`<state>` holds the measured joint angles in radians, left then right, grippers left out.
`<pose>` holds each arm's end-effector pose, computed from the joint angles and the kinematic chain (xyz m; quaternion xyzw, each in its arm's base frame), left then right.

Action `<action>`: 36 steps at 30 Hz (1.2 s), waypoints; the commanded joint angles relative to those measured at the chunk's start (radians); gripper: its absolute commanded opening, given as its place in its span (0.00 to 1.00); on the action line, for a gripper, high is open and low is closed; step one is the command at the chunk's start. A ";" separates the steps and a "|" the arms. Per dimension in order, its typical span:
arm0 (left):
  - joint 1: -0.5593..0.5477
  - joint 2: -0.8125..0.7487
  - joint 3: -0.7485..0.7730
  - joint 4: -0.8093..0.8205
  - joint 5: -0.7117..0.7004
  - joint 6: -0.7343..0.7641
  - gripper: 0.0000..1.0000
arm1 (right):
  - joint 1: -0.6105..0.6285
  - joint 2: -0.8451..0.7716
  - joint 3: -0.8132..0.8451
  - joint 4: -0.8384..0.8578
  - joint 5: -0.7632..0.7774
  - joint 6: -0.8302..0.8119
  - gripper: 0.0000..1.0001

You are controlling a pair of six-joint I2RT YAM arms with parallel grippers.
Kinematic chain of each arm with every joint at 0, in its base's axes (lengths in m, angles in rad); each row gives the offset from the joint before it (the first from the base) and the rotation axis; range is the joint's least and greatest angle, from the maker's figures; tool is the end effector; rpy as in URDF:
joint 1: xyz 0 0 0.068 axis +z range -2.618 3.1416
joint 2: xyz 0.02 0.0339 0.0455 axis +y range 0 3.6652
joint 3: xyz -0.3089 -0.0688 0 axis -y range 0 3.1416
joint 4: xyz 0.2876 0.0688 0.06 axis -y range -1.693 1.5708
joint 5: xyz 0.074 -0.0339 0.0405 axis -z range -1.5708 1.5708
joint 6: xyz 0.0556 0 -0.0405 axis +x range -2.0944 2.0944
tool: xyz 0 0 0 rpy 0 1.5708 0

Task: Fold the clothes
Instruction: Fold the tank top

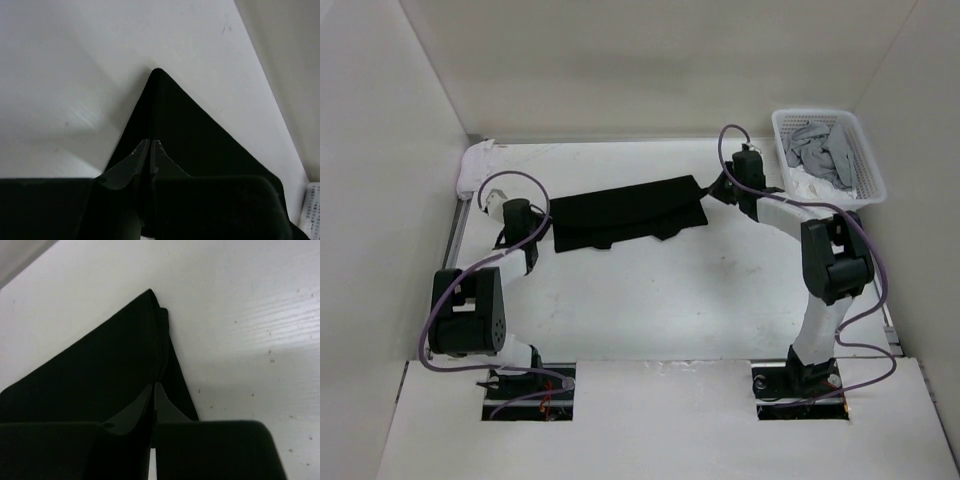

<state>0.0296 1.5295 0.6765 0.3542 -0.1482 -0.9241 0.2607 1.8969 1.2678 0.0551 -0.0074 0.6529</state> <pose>0.3545 0.0187 0.1833 -0.4271 0.7444 -0.1629 0.4867 0.4788 0.1282 0.2150 0.1694 0.8619 0.2138 0.4276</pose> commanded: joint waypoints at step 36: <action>-0.004 -0.759 -0.509 -0.158 0.145 -0.053 0.00 | -0.030 -0.408 -0.570 0.181 0.023 0.194 0.00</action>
<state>0.0193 0.8173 0.2203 0.2680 -0.0223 -0.9909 0.2302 1.4849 0.7261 0.2096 0.0067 0.8108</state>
